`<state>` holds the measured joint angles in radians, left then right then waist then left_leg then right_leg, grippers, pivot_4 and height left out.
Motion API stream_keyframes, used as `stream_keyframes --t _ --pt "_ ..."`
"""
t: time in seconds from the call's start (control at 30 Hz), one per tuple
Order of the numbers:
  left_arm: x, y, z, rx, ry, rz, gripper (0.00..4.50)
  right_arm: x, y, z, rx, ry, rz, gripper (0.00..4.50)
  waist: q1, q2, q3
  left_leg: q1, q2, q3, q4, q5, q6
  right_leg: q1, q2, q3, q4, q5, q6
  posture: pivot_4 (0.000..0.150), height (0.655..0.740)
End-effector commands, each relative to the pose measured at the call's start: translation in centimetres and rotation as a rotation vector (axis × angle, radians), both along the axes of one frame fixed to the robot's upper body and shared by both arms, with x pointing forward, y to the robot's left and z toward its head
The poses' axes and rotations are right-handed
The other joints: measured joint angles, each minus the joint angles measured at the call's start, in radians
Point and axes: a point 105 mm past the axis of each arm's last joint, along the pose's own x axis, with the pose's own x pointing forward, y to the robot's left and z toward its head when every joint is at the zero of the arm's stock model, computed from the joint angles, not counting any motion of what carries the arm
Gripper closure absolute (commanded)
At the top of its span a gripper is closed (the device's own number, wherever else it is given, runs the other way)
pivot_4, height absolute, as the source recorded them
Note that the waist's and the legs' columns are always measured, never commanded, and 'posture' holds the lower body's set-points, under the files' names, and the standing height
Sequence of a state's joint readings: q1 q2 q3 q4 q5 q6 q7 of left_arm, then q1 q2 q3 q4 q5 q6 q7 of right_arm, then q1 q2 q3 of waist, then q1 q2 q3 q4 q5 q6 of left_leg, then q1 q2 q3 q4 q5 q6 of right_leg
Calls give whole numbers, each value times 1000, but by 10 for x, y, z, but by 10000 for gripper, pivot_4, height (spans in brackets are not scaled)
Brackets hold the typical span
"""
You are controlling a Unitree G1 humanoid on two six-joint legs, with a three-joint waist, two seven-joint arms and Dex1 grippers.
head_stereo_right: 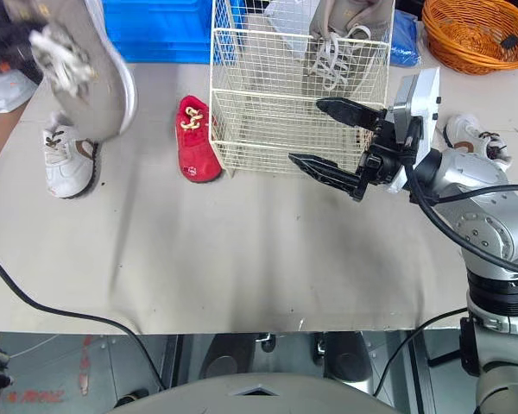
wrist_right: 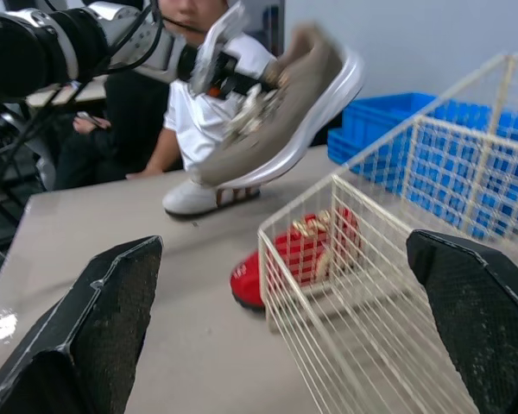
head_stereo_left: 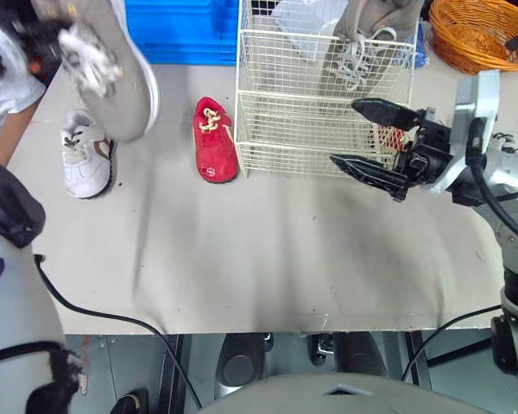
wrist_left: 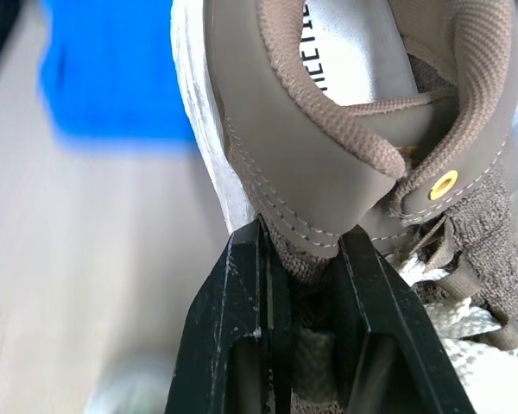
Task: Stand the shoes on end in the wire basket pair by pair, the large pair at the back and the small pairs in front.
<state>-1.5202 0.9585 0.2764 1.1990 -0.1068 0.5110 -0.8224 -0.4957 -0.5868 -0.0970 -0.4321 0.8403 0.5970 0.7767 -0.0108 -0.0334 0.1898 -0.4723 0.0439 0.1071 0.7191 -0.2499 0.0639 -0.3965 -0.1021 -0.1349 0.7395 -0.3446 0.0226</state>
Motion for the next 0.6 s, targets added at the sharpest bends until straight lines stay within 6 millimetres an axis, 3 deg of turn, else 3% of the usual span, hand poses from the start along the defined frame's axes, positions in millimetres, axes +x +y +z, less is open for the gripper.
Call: stream_keyframes --t 0.03,0.3,0.43,0.6 --pt "-17 -19 70 -26 -315 -53 42263 -3 -8 23 71 -85 -18 0 -1 0 0 0 0 0 1 0 0 0 -1 0 4 0 0 1500 6860" --pt "-23 -86 123 -58 -685 -155 42263 7 -21 42 146 -183 -156 0 3 0 0 0 -2 -1 5 1 0 0 -2 0 9 0 0 1500 6860" --pt "-24 -117 134 -53 -821 -140 42263 9 -30 46 169 -213 -232 0 -1 0 0 0 -3 -1 5 1 0 0 -2 0 9 0 0 1500 6860" --pt "-20 -153 134 -67 -931 -108 42263 8 -40 48 191 -235 -309 0 -2 0 0 0 -3 -1 4 1 0 -1 -2 -1 9 0 0 1500 6860"
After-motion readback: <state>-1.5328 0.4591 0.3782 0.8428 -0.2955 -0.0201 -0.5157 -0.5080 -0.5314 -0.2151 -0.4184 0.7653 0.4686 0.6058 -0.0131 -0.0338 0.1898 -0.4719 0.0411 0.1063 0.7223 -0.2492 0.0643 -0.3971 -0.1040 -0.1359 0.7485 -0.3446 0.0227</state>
